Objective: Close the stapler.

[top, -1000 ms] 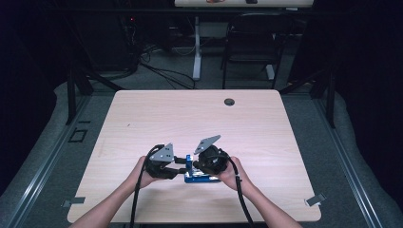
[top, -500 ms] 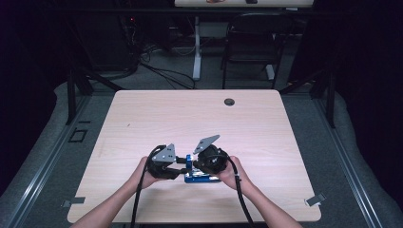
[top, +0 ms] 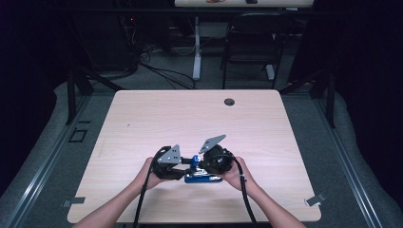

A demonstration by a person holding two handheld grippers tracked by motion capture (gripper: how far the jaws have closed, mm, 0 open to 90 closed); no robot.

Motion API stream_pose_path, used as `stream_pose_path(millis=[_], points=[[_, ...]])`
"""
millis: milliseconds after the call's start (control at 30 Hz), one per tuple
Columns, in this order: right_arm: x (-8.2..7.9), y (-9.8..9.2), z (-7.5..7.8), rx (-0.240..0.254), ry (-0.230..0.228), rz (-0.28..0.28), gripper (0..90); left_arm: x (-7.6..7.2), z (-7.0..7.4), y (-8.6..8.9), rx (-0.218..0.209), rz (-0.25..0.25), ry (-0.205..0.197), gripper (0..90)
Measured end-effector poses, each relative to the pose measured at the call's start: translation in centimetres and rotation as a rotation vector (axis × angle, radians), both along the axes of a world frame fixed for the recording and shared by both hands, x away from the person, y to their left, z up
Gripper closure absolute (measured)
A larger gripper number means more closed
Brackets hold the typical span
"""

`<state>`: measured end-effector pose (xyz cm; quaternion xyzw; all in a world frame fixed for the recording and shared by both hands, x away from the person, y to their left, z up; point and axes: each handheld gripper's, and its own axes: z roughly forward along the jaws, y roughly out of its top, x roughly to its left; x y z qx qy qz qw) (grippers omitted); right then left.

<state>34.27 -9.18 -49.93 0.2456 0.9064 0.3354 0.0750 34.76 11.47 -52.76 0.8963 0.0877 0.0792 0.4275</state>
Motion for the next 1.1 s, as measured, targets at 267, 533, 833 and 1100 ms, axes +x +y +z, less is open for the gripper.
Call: stream_pose_path(millis=[267,533,833,1100], points=[[0.0,-1.0,0.3,-0.002,0.000,-0.013,88.9,0.0,-0.2,-0.6,0.002,0.005,0.001,64.3],[-0.1,-1.6,0.1,-0.006,0.000,-0.032,88.8,0.2,-0.4,-1.2,0.006,0.010,0.011,64.4],[-0.1,-2.5,-0.3,-0.025,0.024,-0.045,86.7,0.3,-0.7,-1.9,0.021,0.013,0.018,64.2],[-0.1,-3.9,-0.6,-0.035,0.041,-0.053,87.0,0.3,-1.1,-2.9,0.050,0.014,0.008,63.9]])
